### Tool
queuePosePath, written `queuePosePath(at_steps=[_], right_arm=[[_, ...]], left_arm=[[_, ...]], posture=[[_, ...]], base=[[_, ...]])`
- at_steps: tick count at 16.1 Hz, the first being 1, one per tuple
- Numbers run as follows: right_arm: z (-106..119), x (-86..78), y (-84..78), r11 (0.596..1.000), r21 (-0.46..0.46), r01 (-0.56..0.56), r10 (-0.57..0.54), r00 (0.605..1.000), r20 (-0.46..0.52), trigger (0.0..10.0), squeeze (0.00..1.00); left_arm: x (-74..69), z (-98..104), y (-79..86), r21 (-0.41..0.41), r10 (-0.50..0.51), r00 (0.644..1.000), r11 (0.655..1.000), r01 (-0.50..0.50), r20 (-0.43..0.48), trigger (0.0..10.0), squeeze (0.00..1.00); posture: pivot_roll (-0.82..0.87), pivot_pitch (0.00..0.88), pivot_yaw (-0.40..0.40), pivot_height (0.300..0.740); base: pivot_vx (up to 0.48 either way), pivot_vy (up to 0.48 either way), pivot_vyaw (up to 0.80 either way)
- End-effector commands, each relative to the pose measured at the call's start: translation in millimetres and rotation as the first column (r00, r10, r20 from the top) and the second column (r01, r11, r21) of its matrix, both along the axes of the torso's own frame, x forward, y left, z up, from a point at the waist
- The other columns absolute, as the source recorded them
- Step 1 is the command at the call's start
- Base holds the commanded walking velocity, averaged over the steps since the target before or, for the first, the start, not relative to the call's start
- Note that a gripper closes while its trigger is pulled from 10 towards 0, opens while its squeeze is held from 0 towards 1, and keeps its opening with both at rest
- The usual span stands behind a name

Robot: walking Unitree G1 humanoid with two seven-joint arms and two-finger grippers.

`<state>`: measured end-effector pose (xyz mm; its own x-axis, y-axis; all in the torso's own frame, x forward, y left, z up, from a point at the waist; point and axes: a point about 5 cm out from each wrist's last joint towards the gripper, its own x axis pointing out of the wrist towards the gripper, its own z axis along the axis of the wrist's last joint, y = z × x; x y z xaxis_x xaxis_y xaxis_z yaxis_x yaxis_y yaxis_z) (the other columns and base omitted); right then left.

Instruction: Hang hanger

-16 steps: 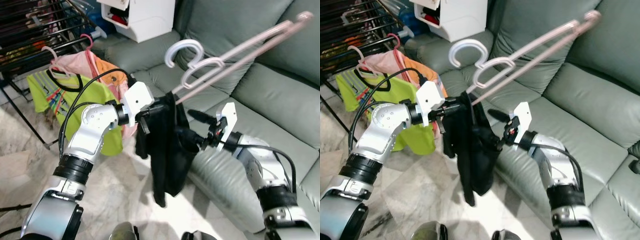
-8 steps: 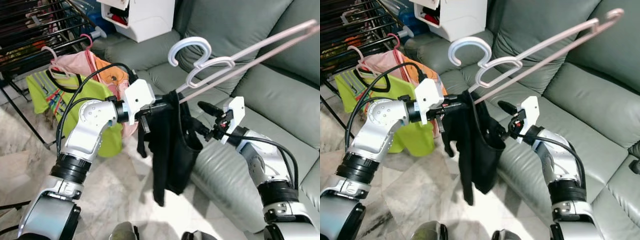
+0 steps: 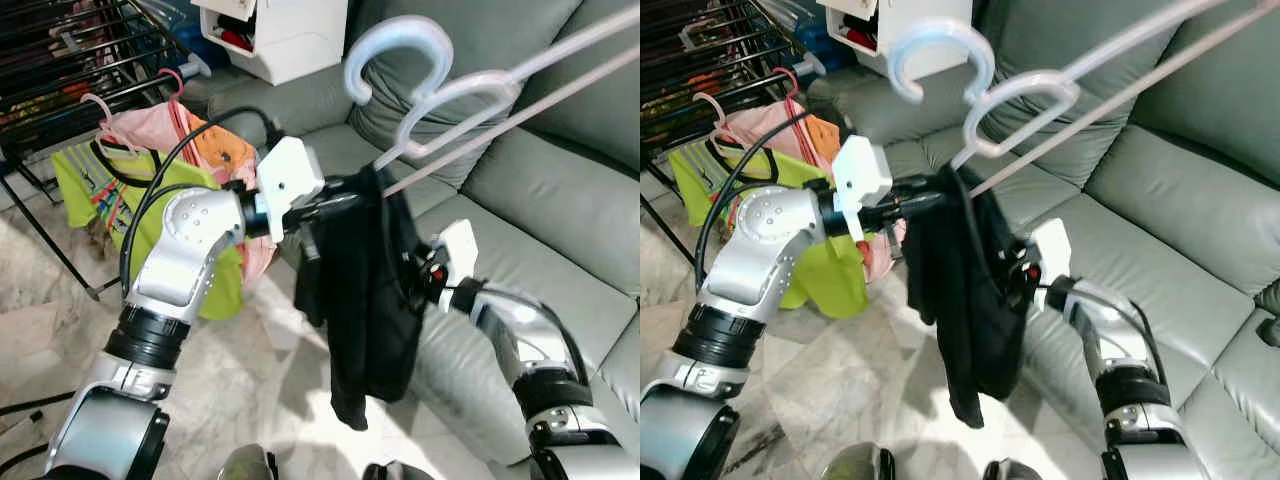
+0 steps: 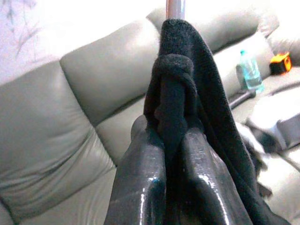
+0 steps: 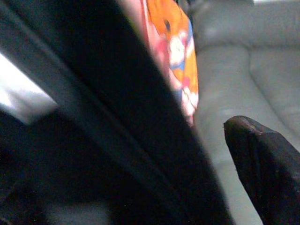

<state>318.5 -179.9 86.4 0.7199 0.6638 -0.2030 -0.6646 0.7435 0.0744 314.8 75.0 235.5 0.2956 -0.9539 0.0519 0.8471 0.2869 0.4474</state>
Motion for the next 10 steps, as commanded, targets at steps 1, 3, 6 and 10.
queuePosePath(at_steps=[1,3,6,10], right_arm=[[-9,-1.1,-3.7,0.999,-0.035,0.042,-0.043,0.998,-0.042,10.0,0.00],[-19,0.5,-16.8,0.984,-0.089,0.153,-0.160,0.984,-0.080,0.0,0.00],[-22,-0.8,-49.3,0.937,-0.139,0.322,-0.337,0.936,-0.102,0.0,0.00],[12,-4.9,-99.6,0.873,-0.028,0.488,-0.487,0.873,0.027,0.0,0.00]], left_arm=[[-2.8,27,1.9,-0.072,-0.009,0.998,0.997,0.013,0.060,0.0,0.00],[-3.1,36,3.6,-0.090,-0.009,0.998,0.996,0.015,0.064,0.0,0.00],[4.6,28,21.1,-0.032,0.067,0.996,0.997,-0.065,0.067,0.0,0.00],[20.3,6,60.0,0.060,0.217,0.976,0.974,-0.219,0.037,0.0,0.00]], posture=[[-0.03,0.029,0.030,0.740],[-0.03,0.030,0.025,0.740],[-0.03,0.033,0.019,0.740],[-0.06,0.037,0.020,0.740]], base=[[0.000,0.000,0.00],[0.000,0.000,0.00],[0.000,0.000,0.00],[0.000,0.000,0.00]])
